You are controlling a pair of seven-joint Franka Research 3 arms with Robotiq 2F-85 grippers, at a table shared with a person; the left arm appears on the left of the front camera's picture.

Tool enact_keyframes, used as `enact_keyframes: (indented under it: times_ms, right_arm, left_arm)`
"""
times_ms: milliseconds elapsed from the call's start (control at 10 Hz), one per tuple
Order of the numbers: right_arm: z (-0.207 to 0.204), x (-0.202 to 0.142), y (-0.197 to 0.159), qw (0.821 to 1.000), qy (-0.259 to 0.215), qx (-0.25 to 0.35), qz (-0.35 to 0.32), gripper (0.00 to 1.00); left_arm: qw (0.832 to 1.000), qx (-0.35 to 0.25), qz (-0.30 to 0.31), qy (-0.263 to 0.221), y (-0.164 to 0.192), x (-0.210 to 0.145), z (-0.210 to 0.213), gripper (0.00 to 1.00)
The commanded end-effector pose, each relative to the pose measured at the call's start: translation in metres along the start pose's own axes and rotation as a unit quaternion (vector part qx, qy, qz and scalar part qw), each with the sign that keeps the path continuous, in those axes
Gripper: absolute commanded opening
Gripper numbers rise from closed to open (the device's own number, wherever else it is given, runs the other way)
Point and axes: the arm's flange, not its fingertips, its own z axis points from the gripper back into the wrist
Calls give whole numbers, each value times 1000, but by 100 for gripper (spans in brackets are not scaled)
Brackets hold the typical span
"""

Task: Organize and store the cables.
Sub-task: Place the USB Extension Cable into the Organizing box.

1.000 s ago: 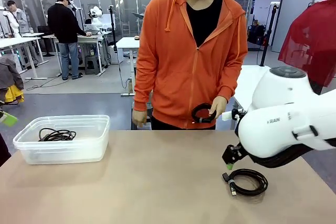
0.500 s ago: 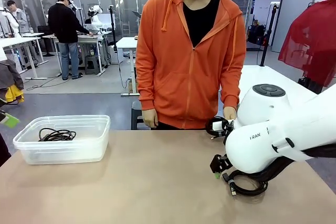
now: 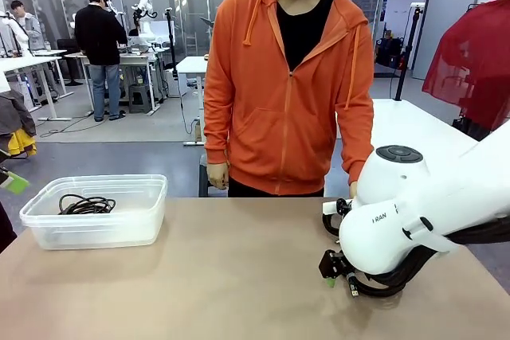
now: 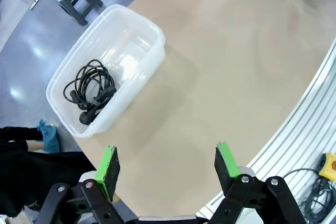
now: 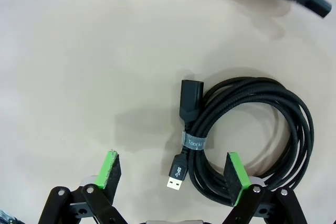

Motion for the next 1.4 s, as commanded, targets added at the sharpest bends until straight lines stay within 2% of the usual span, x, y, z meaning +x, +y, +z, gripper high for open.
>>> enact_keyframes:
  times_ms: [0,300,400,1300]
  right_arm:
    - [-9,-30,-3,1000,-22,-10,-20,100]
    - [-14,-25,-7,1000,-14,3,-21,100]
    - [-15,-23,-8,1000,-16,5,-22,94]
    - [-14,-20,-11,1000,-13,-1,-24,9]
  left_arm:
    - [1000,8,2,1,0,3,1,92]
    - [1000,8,2,1,0,3,1,92]
    - [1000,8,2,1,0,3,1,92]
    - [1000,8,2,1,0,3,1,92]
